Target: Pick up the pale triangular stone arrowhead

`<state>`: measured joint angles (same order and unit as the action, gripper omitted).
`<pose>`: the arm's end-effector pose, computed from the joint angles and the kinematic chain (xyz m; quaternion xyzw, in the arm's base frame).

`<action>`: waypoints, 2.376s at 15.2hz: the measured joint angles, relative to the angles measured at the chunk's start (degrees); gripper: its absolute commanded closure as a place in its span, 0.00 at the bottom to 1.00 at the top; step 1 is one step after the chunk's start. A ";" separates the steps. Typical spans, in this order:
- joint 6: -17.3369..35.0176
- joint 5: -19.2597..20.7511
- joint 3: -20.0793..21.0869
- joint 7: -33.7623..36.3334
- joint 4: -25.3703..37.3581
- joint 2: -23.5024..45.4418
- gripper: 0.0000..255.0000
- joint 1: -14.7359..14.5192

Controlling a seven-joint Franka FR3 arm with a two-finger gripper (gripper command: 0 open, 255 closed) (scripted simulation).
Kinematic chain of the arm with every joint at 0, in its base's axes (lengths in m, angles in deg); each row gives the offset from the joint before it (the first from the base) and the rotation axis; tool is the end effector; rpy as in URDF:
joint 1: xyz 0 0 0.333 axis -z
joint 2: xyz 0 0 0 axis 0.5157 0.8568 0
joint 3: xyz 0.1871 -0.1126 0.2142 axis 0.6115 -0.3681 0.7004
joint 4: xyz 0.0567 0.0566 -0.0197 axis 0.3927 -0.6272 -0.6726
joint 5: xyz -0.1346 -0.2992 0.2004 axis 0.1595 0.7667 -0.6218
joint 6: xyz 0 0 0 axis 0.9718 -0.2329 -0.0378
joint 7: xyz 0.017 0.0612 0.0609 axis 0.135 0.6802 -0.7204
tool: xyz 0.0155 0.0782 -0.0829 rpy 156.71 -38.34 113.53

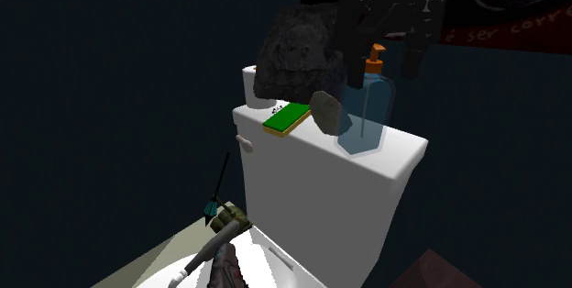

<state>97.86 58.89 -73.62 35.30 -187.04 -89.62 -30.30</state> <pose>0.3085 -0.0302 0.5670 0.9971 -0.0748 -0.0098 0.0024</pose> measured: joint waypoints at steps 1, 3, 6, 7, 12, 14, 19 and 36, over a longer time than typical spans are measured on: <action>0.00 0.00 0.00 0.00 0.00 0.00 0.00 0.00; 0.81 2.07 0.36 -1.54 1.81 3.37 0.00 -0.25; 2.78 6.93 1.42 -4.63 5.14 10.39 0.00 -0.66; 3.02 8.67 1.84 -5.69 7.18 13.24 0.00 -0.75; 4.92 18.04 4.41 -9.89 14.38 25.09 0.00 -1.10; 5.23 22.03 5.41 -11.42 17.06 29.21 0.00 -1.23; 7.82 25.80 6.12 -11.49 17.63 33.60 0.00 -1.35; 10.18 26.17 6.05 -10.40 15.39 33.96 1.00 -1.32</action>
<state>108.04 85.05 -67.57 24.90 -171.65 -55.67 -31.61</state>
